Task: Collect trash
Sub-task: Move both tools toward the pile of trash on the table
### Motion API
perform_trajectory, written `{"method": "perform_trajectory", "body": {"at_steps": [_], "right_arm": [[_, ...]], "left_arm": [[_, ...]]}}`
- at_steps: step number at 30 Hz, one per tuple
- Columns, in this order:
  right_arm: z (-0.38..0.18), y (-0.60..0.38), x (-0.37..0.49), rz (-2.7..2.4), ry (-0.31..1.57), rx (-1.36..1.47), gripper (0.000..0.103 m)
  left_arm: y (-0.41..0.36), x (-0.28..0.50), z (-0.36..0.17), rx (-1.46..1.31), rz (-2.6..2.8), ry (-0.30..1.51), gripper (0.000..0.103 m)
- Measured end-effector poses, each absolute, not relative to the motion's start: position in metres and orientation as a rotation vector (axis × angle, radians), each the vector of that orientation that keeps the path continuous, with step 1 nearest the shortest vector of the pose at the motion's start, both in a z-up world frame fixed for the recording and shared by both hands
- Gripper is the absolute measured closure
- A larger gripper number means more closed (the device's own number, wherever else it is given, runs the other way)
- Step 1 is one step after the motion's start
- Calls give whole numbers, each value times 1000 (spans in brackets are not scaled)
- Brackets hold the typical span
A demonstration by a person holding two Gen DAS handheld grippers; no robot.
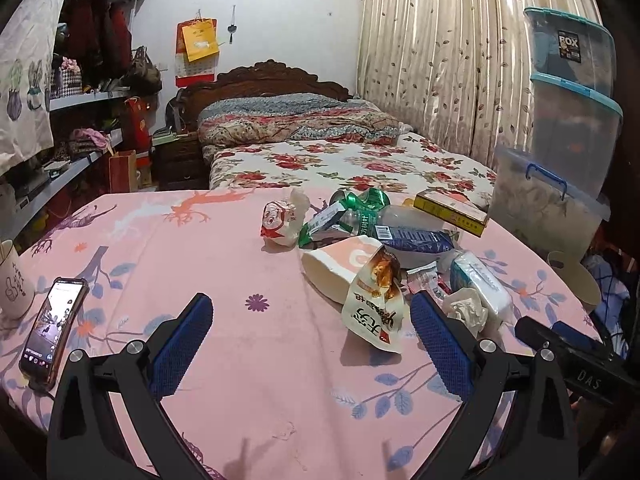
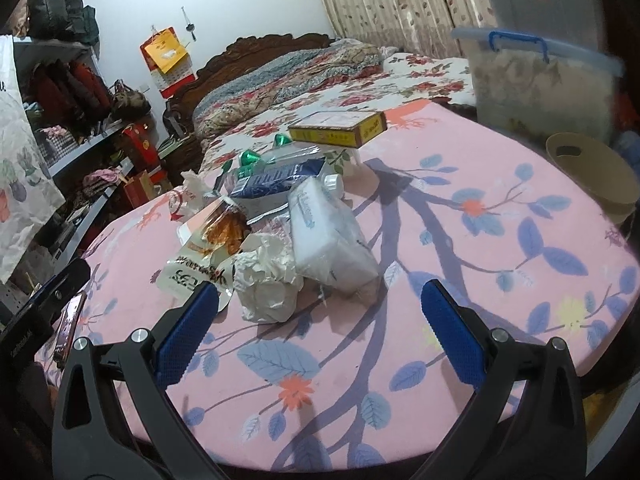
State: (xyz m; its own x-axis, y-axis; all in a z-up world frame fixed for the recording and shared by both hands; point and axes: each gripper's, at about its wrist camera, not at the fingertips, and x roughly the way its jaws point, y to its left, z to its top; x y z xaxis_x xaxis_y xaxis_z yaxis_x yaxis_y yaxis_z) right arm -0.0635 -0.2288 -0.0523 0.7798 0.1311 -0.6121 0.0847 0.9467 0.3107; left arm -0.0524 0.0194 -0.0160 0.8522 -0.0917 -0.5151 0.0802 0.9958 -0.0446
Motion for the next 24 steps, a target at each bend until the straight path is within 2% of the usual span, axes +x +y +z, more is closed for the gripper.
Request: {"method": "perform_trajectory", "body": {"at_steps": [21,24], "right_arm": [[-54,-223,-62,90,690,305,3],[-55,-224,-61,90,697,309,7]], "left_arm": [[19,-46,-22,-20,-95,580,9],[19,-45,-22,-18,-95,582,9]]}}
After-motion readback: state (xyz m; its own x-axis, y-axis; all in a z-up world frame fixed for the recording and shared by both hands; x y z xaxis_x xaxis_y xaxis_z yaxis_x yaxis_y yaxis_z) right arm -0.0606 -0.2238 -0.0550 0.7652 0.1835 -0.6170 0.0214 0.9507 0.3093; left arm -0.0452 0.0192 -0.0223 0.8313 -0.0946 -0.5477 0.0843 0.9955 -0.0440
